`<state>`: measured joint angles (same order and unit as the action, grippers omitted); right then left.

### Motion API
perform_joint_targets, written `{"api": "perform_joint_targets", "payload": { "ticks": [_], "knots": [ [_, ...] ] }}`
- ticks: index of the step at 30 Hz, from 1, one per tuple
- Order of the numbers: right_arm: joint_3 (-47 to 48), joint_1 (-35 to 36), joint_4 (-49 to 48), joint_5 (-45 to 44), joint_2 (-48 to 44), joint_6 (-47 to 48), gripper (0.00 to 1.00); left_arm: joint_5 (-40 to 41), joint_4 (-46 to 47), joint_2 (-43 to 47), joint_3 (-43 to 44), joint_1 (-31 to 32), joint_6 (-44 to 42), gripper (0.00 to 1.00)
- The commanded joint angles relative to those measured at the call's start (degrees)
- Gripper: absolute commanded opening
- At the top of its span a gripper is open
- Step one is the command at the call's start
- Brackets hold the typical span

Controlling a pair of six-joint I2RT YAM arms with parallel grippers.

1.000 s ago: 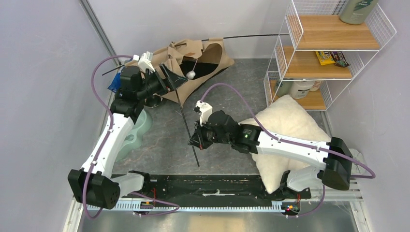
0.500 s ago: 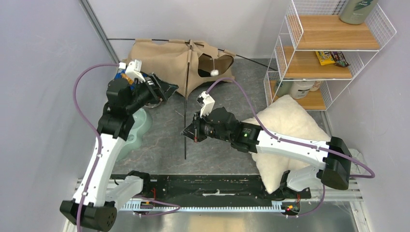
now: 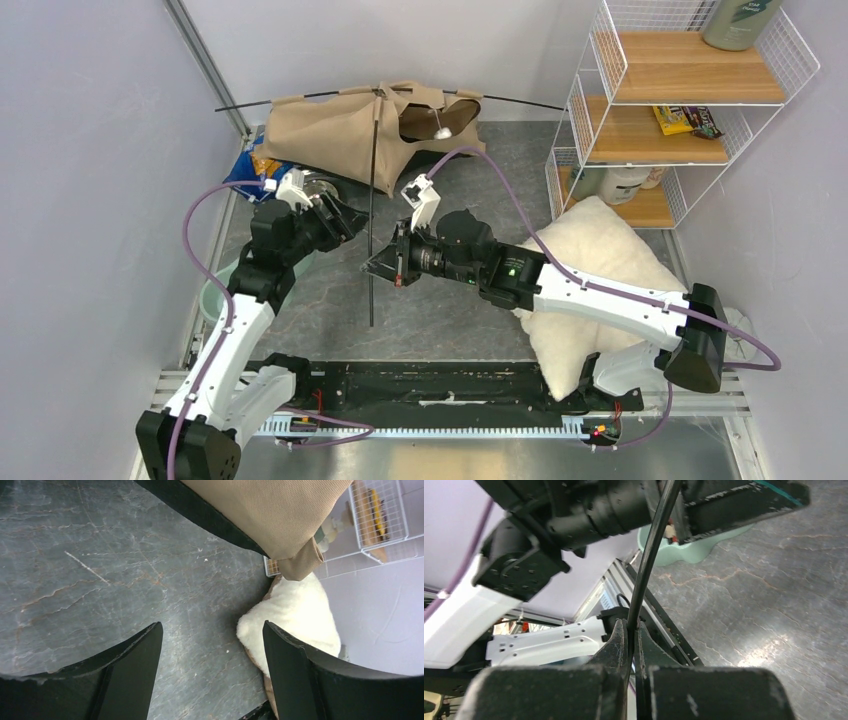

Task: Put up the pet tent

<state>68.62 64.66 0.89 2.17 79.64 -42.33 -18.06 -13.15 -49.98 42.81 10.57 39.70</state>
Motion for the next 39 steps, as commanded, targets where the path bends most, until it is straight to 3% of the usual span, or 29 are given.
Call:
{"api": "perform_joint_targets", "payload": {
  "ticks": [1, 3, 12, 22, 33, 39],
  "knots": [
    [5.4, -0.6, -4.8, -0.1, 0.3, 1.1, 0.00, -0.9, 11.2, -0.2, -0.5, -0.2, 6.1, 0.80],
    [5.8, -0.5, -5.1, -0.2, 0.6, 0.6, 0.00, -2.1, 14.1, -0.2, -0.8, -0.2, 5.3, 0.81],
    [14.9, -0.8, -1.0, -1.8, 3.2, -6.5, 0.00, -2.2, 25.7, 3.5, -7.3, -0.1, -12.7, 0.78],
    [23.4, -1.1, 1.5, -1.8, 7.7, -15.6, 0.00, 1.3, 56.5, 2.3, -17.9, 2.1, -18.0, 0.75],
    [26.7, -1.2, -0.4, -1.2, 10.7, -19.1, 0.00, 17.7, 68.7, -9.1, -15.2, 17.3, -38.1, 0.76],
    [27.0, -1.1, -1.2, -0.3, 11.2, -19.4, 0.00, 26.0, 79.8, -16.9, -14.4, 19.5, -43.6, 0.76]
  ]
}}
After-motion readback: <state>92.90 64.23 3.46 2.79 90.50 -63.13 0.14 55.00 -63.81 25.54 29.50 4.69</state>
